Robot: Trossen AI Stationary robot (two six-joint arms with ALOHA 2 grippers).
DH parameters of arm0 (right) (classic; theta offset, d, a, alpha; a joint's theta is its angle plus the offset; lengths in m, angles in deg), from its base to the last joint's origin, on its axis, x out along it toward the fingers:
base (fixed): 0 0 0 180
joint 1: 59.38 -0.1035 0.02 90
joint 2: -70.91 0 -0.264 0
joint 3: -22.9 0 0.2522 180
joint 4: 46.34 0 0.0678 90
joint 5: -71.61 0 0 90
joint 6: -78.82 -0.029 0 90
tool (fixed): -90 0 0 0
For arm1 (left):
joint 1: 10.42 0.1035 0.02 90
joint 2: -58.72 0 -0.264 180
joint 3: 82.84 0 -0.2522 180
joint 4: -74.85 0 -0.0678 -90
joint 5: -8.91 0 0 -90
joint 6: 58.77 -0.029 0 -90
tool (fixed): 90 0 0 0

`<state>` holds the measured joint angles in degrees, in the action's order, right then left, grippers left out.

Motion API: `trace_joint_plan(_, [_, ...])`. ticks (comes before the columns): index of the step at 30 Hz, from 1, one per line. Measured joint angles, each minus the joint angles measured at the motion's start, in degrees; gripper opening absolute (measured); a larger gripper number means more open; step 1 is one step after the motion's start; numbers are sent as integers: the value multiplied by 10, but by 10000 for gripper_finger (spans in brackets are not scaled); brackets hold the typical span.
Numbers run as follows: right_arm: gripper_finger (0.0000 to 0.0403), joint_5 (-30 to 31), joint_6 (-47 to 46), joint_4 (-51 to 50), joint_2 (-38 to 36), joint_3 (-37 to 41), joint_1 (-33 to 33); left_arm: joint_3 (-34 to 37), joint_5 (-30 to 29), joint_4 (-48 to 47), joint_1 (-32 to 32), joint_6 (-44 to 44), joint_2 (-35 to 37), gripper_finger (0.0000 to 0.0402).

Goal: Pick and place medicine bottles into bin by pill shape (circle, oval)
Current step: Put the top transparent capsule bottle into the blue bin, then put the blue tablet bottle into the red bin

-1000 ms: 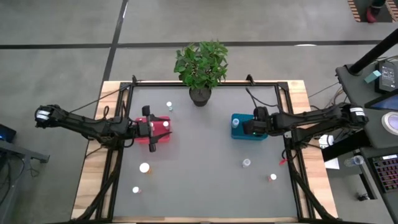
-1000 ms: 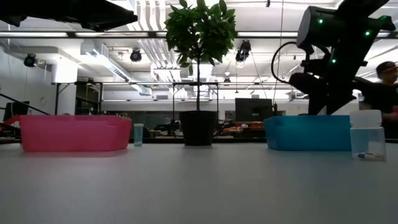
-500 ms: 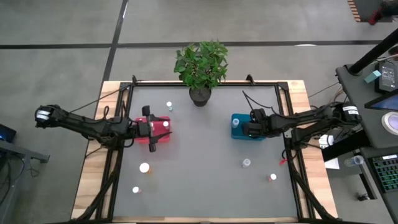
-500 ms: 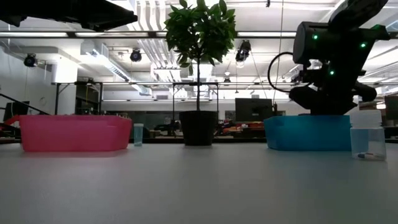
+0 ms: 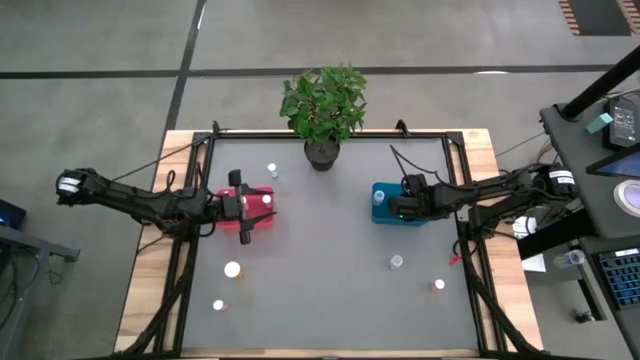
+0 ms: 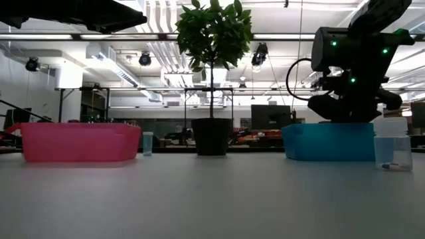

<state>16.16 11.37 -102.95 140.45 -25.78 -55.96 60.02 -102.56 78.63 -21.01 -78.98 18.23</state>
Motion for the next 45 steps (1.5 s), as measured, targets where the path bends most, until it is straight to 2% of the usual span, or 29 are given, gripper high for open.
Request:
trace_joint_plan(10, [207, -5, -10, -1, -5, 0, 0, 0, 0, 0, 0, 0, 0, 217])
trace_joint_plan(17, [210, -5, 2, -6, -33, -18, 0, 0, 0, 0, 0, 0, 0, 217])
trace_joint_plan(23, [210, -2, 51, -5, -57, -64, -12, 0, 0, 0, 0, 0, 0, 217])
trace_joint_plan(34, [210, 66, 136, 23, -58, -108, -99, 0, 0, 15, 0, 8, 0, 217])
trace_joint_plan(42, [210, 147, 207, 51, -60, -106, -174, 0, 0, 15, 0, 76, 0, 217])
trace_joint_plan(45, [209, 138, 274, 79, -60, -105, -188, 0, 0, 15, 0, 109, 0, 217])
